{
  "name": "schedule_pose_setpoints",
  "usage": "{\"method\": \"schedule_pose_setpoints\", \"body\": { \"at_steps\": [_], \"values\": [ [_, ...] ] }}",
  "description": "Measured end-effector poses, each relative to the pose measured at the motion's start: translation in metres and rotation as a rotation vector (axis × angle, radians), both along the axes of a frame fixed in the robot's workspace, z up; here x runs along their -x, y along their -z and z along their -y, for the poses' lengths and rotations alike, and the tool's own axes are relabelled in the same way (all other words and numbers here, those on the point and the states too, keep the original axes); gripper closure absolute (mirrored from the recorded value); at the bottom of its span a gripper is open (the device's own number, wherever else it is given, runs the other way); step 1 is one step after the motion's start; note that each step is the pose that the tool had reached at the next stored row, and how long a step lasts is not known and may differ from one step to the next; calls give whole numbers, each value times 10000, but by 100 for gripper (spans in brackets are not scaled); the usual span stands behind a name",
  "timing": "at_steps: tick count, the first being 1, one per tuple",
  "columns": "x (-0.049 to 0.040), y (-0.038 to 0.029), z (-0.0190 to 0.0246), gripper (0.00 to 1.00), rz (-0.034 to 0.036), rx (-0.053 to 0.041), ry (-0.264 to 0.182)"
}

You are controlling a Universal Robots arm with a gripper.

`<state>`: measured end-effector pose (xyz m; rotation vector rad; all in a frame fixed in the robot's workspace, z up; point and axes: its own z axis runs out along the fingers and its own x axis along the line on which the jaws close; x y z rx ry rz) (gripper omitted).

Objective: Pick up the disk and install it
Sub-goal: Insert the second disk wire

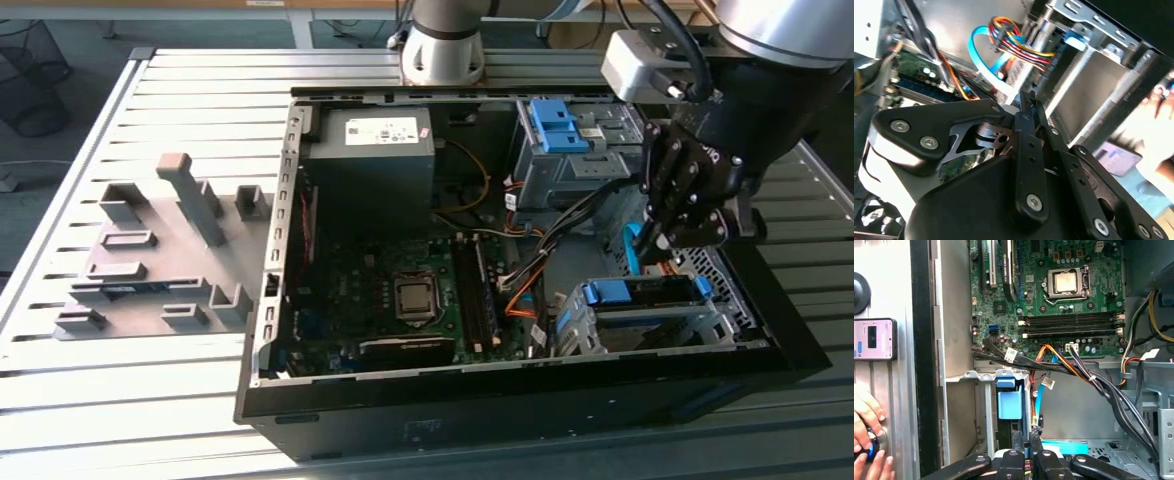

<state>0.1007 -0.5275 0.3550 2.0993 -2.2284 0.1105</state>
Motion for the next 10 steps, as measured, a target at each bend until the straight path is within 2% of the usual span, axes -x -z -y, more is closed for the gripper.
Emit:
{"method": "schedule_pose_setpoints", "body": {
  "at_steps": [2,3,8,10],
  "values": [
    [0,1,13,84,0,-373,0],
    [0,3,26,84,1,-457,0],
    [0,8,77,84,0,-462,0],
    [-1,15,114,84,0,-465,0]
  ]
}}
